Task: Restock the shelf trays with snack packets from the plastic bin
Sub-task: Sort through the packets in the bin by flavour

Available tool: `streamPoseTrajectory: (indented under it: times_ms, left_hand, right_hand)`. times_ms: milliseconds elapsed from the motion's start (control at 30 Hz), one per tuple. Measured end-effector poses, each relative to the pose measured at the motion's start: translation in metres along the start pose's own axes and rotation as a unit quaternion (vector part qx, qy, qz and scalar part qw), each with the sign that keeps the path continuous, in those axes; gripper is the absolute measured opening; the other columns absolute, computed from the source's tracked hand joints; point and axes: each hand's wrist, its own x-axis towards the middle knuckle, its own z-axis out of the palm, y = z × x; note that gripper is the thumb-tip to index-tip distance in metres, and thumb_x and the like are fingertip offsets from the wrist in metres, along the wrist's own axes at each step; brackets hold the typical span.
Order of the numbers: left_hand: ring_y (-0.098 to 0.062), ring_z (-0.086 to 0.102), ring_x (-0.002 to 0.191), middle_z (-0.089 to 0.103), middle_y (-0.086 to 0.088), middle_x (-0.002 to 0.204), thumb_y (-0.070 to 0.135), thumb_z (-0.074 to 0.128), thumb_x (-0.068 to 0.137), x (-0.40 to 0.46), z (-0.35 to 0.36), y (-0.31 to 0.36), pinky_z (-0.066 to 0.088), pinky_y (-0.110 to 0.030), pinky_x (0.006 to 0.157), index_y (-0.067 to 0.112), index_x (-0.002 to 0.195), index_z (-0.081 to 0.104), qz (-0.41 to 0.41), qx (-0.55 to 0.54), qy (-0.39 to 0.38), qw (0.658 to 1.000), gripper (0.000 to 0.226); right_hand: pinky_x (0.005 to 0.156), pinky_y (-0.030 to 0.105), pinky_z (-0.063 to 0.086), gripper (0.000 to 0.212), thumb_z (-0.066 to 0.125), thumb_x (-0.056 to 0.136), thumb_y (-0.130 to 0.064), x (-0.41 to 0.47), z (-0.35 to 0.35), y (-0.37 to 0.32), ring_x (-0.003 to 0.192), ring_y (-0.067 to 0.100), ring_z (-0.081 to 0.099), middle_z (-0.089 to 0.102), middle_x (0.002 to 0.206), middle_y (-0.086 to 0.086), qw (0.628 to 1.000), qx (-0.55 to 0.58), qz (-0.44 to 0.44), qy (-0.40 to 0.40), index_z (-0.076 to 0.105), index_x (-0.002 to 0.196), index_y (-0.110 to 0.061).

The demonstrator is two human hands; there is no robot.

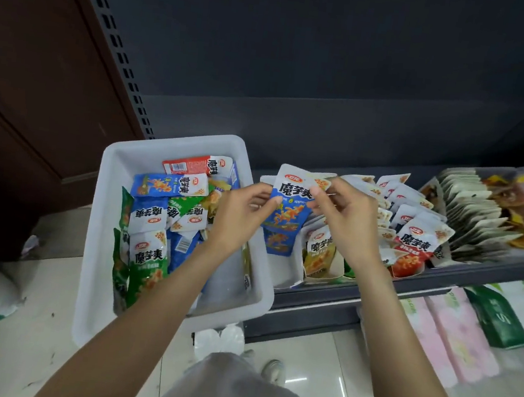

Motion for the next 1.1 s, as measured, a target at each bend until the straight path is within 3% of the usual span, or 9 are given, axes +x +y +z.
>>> streamPoseTrajectory:
  times_ms: [100,233,367,467,667,800,933,1000,1100]
  left_hand:
    - [0.009,0.062,0.079,0.069,0.006,0.090,0.023,0.064,0.089,0.005,0.005,0.000,0.052,-0.013,0.065,0.010,0.097,0.069,-0.001,0.020,-0.005,1.000,0.017]
    - [0.012,0.060,0.076,0.066,0.011,0.090,0.023,0.064,0.088,0.014,0.010,0.002,0.047,-0.006,0.061,0.010,0.098,0.068,-0.013,0.033,-0.020,0.999,0.017]
    - [-0.001,0.061,0.077,0.069,0.005,0.090,0.021,0.067,0.086,0.015,0.010,-0.010,0.048,-0.009,0.062,0.007,0.095,0.068,-0.007,0.104,-0.019,0.994,0.017]
    - [-0.016,0.059,0.078,0.069,-0.003,0.084,0.020,0.074,0.079,0.011,0.008,-0.024,0.043,-0.024,0.062,0.009,0.087,0.066,0.042,0.209,-0.004,0.977,0.016]
    - [-0.019,0.056,0.087,0.066,0.001,0.094,0.023,0.074,0.079,0.005,0.011,-0.034,0.043,-0.026,0.072,0.019,0.098,0.068,0.063,0.237,0.028,0.969,0.020]
    - [-0.014,0.055,0.093,0.064,0.005,0.104,0.027,0.063,0.088,-0.008,-0.003,-0.030,0.044,-0.024,0.079,0.021,0.111,0.063,0.064,0.198,0.064,0.976,0.024]
    - [-0.009,0.055,0.082,0.065,0.005,0.088,0.026,0.055,0.089,-0.038,-0.041,-0.034,0.043,-0.023,0.074,0.015,0.105,0.065,0.099,0.201,0.135,0.965,0.021]
    - [-0.010,0.055,0.078,0.064,0.005,0.081,0.029,0.057,0.086,-0.054,-0.065,-0.046,0.046,-0.025,0.072,0.015,0.099,0.066,0.090,0.262,0.115,0.954,0.021]
    - [-0.020,0.058,0.093,0.068,0.001,0.094,0.030,0.069,0.080,-0.075,-0.092,-0.073,0.052,-0.038,0.082,0.020,0.100,0.068,0.016,0.391,0.000,0.920,0.023]
  right_hand:
    - [0.057,0.034,0.055,0.024,0.057,0.094,-0.029,0.004,-0.003,0.007,0.074,0.008,0.068,0.070,0.078,0.003,0.998,-0.062,-0.025,0.011,0.054,0.079,-0.011]
    - [0.054,0.021,0.049,0.015,0.057,0.094,-0.028,0.013,-0.009,0.008,0.077,0.011,0.069,0.071,0.082,0.005,0.994,-0.099,-0.042,-0.003,0.051,0.082,-0.021]
    - [0.057,0.022,0.046,0.016,0.059,0.092,-0.024,0.017,0.001,0.019,0.075,0.014,0.065,0.070,0.085,0.006,0.985,-0.161,-0.045,-0.036,0.064,0.091,-0.010]
    - [0.064,0.025,0.043,0.016,0.064,0.089,-0.020,0.017,0.012,0.025,0.082,0.020,0.062,0.070,0.091,0.005,0.965,-0.240,-0.099,-0.028,0.069,0.102,-0.012]
    - [0.064,0.030,0.047,0.012,0.072,0.074,-0.007,0.013,0.037,0.032,0.080,0.024,0.056,0.067,0.079,0.003,0.903,-0.393,-0.161,-0.059,0.074,0.085,-0.012]
    - [0.069,0.034,0.051,0.014,0.074,0.076,-0.010,0.006,0.034,0.029,0.083,0.024,0.057,0.064,0.086,0.005,0.935,-0.320,-0.152,-0.008,0.071,0.089,-0.012]
    - [0.076,0.030,0.047,0.013,0.063,0.087,-0.013,-0.011,0.024,0.002,0.087,0.019,0.056,0.063,0.093,0.004,0.964,-0.193,-0.178,0.032,0.068,0.099,-0.012]
    - [0.070,0.025,0.047,0.015,0.062,0.087,-0.011,-0.018,0.035,-0.015,0.078,0.013,0.057,0.063,0.089,0.002,0.965,-0.152,-0.213,-0.014,0.067,0.100,-0.012]
    - [0.064,0.032,0.054,0.016,0.064,0.085,-0.008,-0.027,0.076,-0.026,0.081,0.019,0.063,0.065,0.092,0.002,0.938,-0.163,-0.260,-0.160,0.068,0.099,-0.013]
